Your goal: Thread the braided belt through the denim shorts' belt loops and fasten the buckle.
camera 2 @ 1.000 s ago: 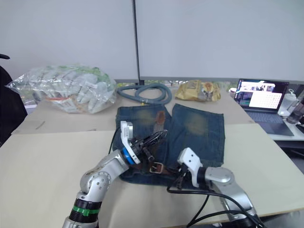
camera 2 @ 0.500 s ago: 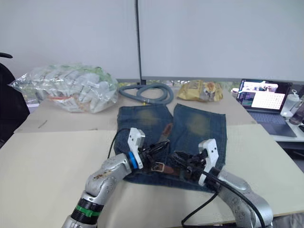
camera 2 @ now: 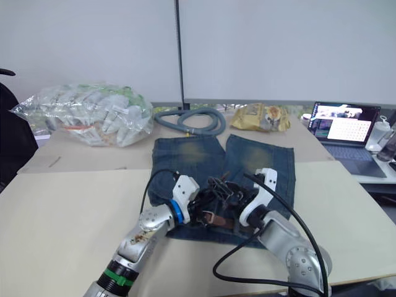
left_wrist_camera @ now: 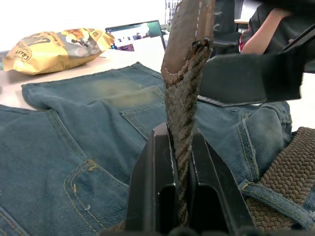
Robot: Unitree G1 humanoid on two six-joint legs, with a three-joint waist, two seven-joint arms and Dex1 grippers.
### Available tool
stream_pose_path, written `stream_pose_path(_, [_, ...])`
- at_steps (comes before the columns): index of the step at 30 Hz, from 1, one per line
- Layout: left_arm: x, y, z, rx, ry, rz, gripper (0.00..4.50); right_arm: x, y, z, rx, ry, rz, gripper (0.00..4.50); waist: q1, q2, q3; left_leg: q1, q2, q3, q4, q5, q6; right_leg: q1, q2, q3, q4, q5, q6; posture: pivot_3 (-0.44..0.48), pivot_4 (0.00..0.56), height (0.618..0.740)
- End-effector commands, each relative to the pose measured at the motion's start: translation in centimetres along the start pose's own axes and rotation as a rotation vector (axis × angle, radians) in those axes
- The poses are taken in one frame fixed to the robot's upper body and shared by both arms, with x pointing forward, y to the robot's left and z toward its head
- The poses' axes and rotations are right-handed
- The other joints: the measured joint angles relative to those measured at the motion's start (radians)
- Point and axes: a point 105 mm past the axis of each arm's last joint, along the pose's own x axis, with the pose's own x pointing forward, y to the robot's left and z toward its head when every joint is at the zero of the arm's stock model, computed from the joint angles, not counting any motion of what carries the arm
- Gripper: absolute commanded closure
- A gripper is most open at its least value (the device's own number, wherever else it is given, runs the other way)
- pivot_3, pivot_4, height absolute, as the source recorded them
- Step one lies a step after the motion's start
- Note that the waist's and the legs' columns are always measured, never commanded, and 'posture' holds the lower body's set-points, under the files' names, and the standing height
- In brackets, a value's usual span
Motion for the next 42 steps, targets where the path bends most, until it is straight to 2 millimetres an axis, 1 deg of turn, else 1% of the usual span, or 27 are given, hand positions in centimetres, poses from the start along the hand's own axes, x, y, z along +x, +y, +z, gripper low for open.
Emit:
stream_pose_path(1, [0.1, -0.2, 1.0, 0.017, -0.051, -0.004, 4.50, 0.1, -0.2, 0.8, 0.020, -0.038, -0.037, 0.05, 0.000, 0.000, 0.000, 0.000, 0.000, 0.000, 0.000, 0.002, 0.003, 0.000, 0.000, 0.000, 0.000, 0.000, 0.000, 0.000, 0.150, 0.740])
stream_pose_path(5, [-0.1, -0.3, 1.1, 0.014, -0.064, -0.010, 4.50, 0.3, -0.3, 0.8, 0.029, -0.029, -0.047, 0.05, -0.002, 0.000, 0.000, -0.001, 0.000, 0.000, 0.000, 0.002, 0.004, -0.001, 0.001, 0.000, 0.000, 0.002, 0.003, 0.000, 0.150, 0.740])
stream_pose_path(6, [-0.1, -0.2, 1.1, 0.015, -0.065, -0.010, 4.50, 0.3, -0.2, 0.8, 0.030, -0.026, -0.043, 0.29, -0.003, 0.000, 0.000, -0.001, 0.000, 0.000, 0.000, 0.002, 0.004, -0.001, 0.001, 0.000, 0.000, 0.002, 0.003, 0.000, 0.150, 0.740])
stream_pose_path(9, [-0.1, -0.2, 1.0, 0.020, -0.066, -0.009, 4.50, 0.3, 0.0, 0.7, 0.036, -0.019, -0.039, 1.20, -0.008, 0.000, 0.000, -0.001, 0.000, 0.000, 0.000, 0.002, 0.004, -0.001, 0.001, 0.000, 0.000, 0.002, 0.003, 0.000, 0.150, 0.740])
stream_pose_path(17, [-0.4, -0.3, 1.1, -0.022, -0.079, -0.021, 4.50, 0.1, -0.2, 0.6, 0.033, -0.008, -0.044, 3.98, -0.018, 0.000, 0.000, -0.001, 0.000, 0.000, 0.000, 0.003, 0.005, -0.001, 0.001, 0.000, 0.001, 0.002, 0.004, 0.000, 0.150, 0.740])
stream_pose_path(18, [-0.4, -0.4, 1.1, -0.033, -0.081, -0.029, 4.50, 0.1, -0.2, 0.6, 0.034, -0.005, -0.043, 4.30, -0.019, 0.000, 0.000, -0.001, 0.000, 0.000, 0.000, 0.003, 0.005, -0.001, 0.001, 0.000, 0.001, 0.002, 0.004, 0.000, 0.150, 0.740])
stream_pose_path(19, [-0.5, -0.4, 1.1, -0.042, -0.084, -0.034, 4.50, 0.1, -0.2, 0.6, 0.035, -0.004, -0.043, 4.48, -0.020, 0.000, 0.000, -0.001, 0.000, 0.000, 0.000, 0.003, 0.005, -0.001, 0.001, 0.000, 0.001, 0.002, 0.004, 0.000, 0.150, 0.740])
stream_pose_path(21, [-0.6, -0.4, 1.1, -0.057, -0.084, -0.042, 3.73, 0.0, -0.3, 0.5, 0.037, -0.002, -0.044, 4.50, -0.021, 0.000, 0.000, -0.001, 0.000, 0.000, 0.000, 0.003, 0.005, -0.001, 0.001, 0.000, 0.001, 0.002, 0.004, 0.000, 0.150, 0.740])
stream_pose_path(22, [-0.7, -0.5, 1.1, -0.063, -0.083, -0.050, 3.50, 0.0, -0.3, 0.5, 0.038, -0.001, -0.044, 4.50, -0.021, 0.000, 0.000, -0.001, 0.000, 0.000, 0.000, 0.003, 0.005, -0.001, 0.001, 0.000, 0.001, 0.002, 0.004, 0.000, 0.150, 0.740])
stream_pose_path(27, [-1.4, -0.7, 1.3, -0.073, -0.093, -0.100, 1.82, -0.2, -0.8, 0.6, 0.031, -0.001, -0.055, 4.50, -0.023, 0.000, 0.000, -0.001, 0.000, 0.000, 0.000, 0.003, 0.005, -0.001, 0.002, 0.000, 0.001, 0.002, 0.004, 0.000, 0.150, 0.740])
stream_pose_path(30, [-2.4, -0.4, 1.8, -0.072, -0.102, -0.114, 0.80, -0.5, -1.3, 1.0, 0.022, -0.005, -0.064, 4.50, -0.024, 0.000, 0.000, -0.001, 0.000, 0.000, 0.000, 0.003, 0.005, -0.001, 0.002, 0.000, 0.001, 0.002, 0.004, 0.000, 0.150, 0.740])
stream_pose_path(31, [-2.8, -0.3, 2.0, -0.080, -0.106, -0.127, 0.40, -0.5, -1.4, 1.0, 0.019, -0.005, -0.065, 4.50, -0.024, 0.001, 0.000, -0.001, 0.000, 0.000, 0.000, 0.003, 0.005, -0.001, 0.002, 0.000, 0.001, 0.002, 0.004, 0.000, 0.150, 0.740])
stream_pose_path(32, [-3.7, -0.2, 2.2, -0.087, -0.105, -0.147, 0.14, -0.7, -1.5, 1.2, 0.014, -0.006, -0.063, 4.50, -0.024, 0.001, 0.000, -0.001, 0.000, 0.000, 0.000, 0.003, 0.005, -0.001, 0.002, 0.000, 0.001, 0.002, 0.004, 0.000, 0.150, 0.740])
stream_pose_path(33, [-4.5, 0.0, 2.3, -0.090, -0.099, -0.163, 0.06, -0.9, -1.6, 1.2, 0.010, -0.005, -0.061, 4.50, -0.025, 0.001, 0.000, -0.001, 0.000, 0.000, 0.000, 0.003, 0.005, -0.001, 0.002, 0.000, 0.001, 0.002, 0.004, 0.000, 0.150, 0.740])
stream_pose_path(35, [-5.8, 0.3, 2.4, -0.094, -0.080, -0.186, 0.06, -1.2, -1.8, 1.4, -0.006, -0.006, -0.062, 4.50, -0.026, 0.002, 0.001, -0.001, 0.001, 0.000, 0.000, 0.003, 0.005, -0.001, 0.002, 0.000, 0.001, 0.002, 0.004, 0.000, 0.150, 0.740])
stream_pose_path(38, [-7.4, 1.2, 2.9, -0.109, -0.068, -0.196, 0.06, -1.6, -2.5, 1.8, -0.024, -0.011, -0.080, 4.50, -0.025, 0.003, 0.002, -0.001, 0.001, 0.000, 0.000, 0.003, 0.005, -0.001, 0.002, 0.000, 0.001, 0.001, 0.004, 0.000, 0.150, 0.740])
stream_pose_path(42, [-9.0, 3.2, 3.8, -0.148, -0.094, -0.169, 0.06, -2.2, -2.9, 2.1, -0.054, -0.003, -0.080, 4.50, -0.024, 0.004, 0.002, -0.001, 0.000, 0.000, 0.000, 0.003, 0.005, -0.001, 0.002, 0.000, 0.000, 0.001, 0.004, 0.000, 0.150, 0.740])
